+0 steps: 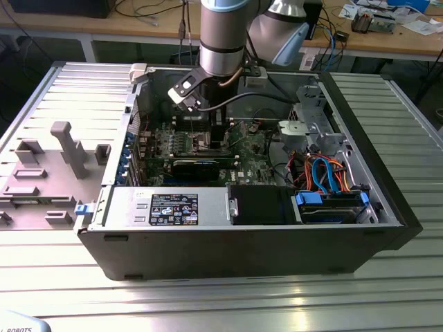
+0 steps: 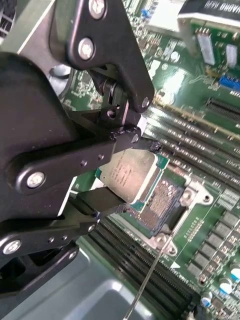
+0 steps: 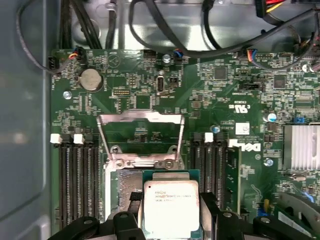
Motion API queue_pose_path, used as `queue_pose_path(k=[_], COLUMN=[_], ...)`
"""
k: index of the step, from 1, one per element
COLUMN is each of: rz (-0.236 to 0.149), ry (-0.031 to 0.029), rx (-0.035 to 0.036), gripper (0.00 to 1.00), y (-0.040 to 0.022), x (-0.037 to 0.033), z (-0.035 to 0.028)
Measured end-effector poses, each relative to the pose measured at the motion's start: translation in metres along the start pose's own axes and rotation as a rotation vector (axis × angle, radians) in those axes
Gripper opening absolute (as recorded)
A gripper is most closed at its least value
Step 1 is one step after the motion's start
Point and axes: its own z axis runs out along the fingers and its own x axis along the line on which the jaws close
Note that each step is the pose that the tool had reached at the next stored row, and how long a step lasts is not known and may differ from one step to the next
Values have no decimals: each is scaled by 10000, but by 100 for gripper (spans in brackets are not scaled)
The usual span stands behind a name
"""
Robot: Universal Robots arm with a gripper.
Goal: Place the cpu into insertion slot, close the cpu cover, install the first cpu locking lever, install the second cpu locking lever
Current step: 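Place the cpu into insertion slot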
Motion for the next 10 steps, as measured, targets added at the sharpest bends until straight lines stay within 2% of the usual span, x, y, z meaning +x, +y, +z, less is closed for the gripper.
queue_pose_path(k=[3, 6, 8, 10], rz=[-18, -16, -16, -1], ry=[-8, -14, -14, -13], rx=[-1, -1, 0, -1], gripper=[54, 54, 54, 54], y=[-18, -70, -71, -71], x=[61, 104, 144, 150], z=[11, 48, 70, 101])
